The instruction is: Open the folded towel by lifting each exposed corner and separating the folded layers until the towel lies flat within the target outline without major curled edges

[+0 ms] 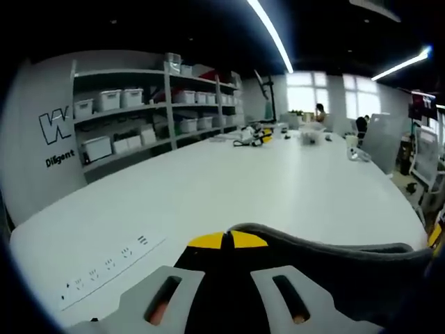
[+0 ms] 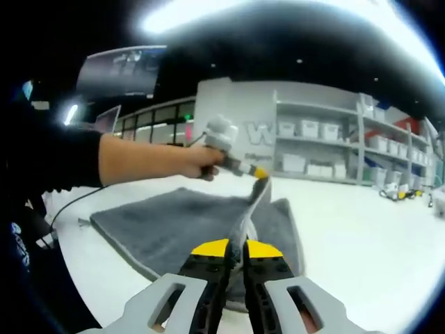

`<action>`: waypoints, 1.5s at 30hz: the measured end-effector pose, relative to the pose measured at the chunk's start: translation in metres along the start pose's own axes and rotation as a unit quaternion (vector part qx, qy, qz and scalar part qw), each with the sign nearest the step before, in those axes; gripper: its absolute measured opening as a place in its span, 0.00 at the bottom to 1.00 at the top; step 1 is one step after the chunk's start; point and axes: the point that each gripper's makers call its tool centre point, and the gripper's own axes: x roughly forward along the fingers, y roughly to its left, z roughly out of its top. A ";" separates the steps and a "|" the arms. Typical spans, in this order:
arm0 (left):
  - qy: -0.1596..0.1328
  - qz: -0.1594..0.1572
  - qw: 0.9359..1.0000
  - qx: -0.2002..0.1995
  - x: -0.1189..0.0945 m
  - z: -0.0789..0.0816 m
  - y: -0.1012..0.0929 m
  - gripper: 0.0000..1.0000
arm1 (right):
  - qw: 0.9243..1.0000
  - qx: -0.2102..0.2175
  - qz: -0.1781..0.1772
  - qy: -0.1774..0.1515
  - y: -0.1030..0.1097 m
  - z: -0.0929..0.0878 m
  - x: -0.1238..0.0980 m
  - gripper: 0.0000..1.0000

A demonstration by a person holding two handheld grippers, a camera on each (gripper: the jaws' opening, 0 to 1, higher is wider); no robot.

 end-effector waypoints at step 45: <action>-0.014 0.111 0.990 0.084 -0.183 -0.009 0.141 0.00 | 0.981 -0.108 0.157 -0.041 0.206 0.079 0.090 0.01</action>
